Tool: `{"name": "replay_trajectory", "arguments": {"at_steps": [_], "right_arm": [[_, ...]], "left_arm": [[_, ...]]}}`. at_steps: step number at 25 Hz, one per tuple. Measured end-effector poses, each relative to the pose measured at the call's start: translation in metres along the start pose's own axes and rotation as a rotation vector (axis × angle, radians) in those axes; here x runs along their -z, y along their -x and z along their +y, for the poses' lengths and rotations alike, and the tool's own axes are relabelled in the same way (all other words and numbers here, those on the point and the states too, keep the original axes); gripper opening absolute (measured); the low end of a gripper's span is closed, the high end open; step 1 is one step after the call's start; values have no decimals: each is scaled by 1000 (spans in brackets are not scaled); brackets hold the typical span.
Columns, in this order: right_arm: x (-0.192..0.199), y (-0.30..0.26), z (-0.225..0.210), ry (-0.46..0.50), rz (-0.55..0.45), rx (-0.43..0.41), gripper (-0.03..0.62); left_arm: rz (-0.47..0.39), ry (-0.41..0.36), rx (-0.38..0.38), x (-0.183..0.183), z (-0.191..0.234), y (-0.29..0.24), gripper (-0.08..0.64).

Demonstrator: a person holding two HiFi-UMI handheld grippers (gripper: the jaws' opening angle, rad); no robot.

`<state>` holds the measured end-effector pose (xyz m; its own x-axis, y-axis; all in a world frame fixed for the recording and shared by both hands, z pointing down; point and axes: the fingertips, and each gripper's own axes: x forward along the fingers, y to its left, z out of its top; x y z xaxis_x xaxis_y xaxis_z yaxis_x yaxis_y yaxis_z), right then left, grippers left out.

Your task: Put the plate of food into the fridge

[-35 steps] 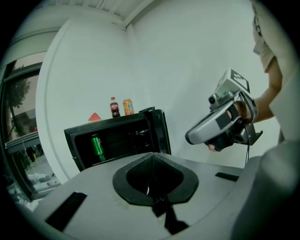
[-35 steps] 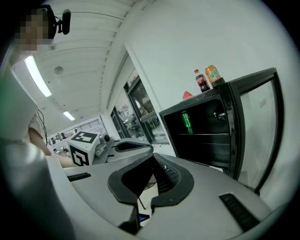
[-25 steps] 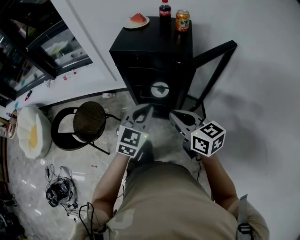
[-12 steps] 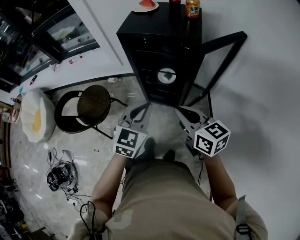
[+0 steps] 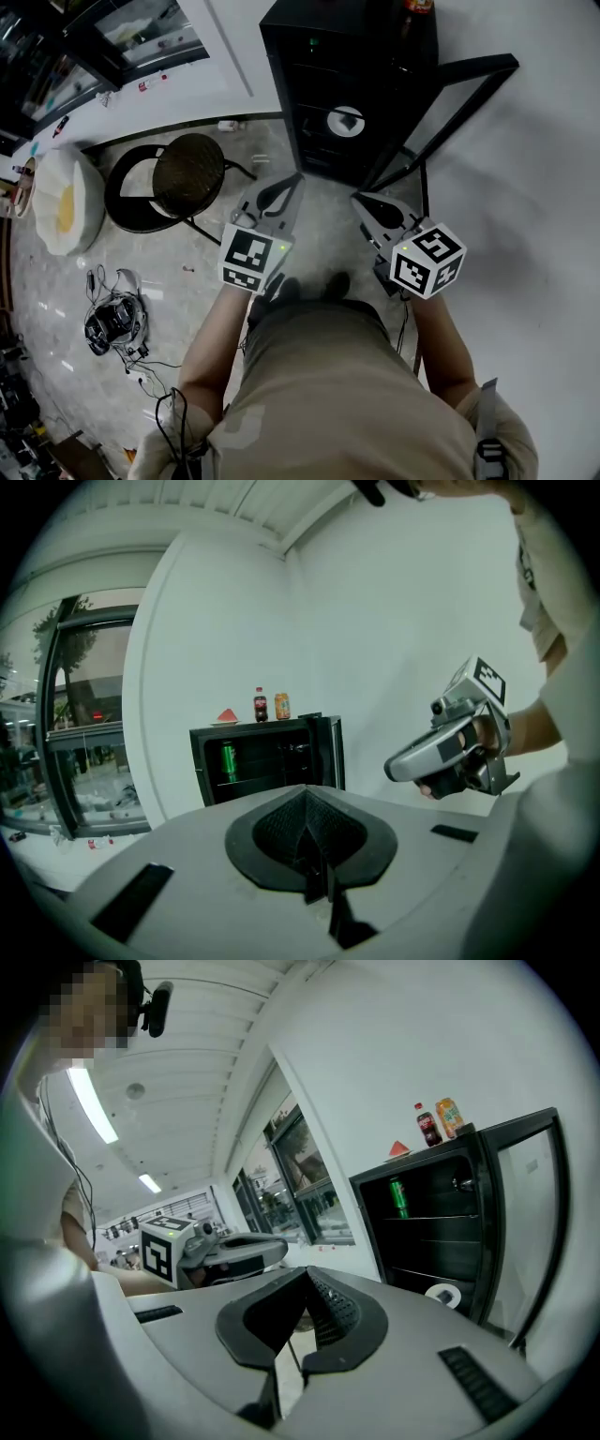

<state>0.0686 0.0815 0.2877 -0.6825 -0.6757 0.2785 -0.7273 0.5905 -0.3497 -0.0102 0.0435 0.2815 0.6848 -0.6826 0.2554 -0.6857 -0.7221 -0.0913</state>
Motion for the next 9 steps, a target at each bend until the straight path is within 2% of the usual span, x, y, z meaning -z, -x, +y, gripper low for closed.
{"name": "replay_trajectory", "arguments": {"at_steps": [5, 9], "right_arm": [[3, -32, 39, -8, 8, -50, 21], [11, -54, 70, -5, 16, -65, 21]], "left_arm": [[-19, 6, -13, 13, 27, 36, 9], [-11, 46, -27, 37, 49, 67, 9]]}}
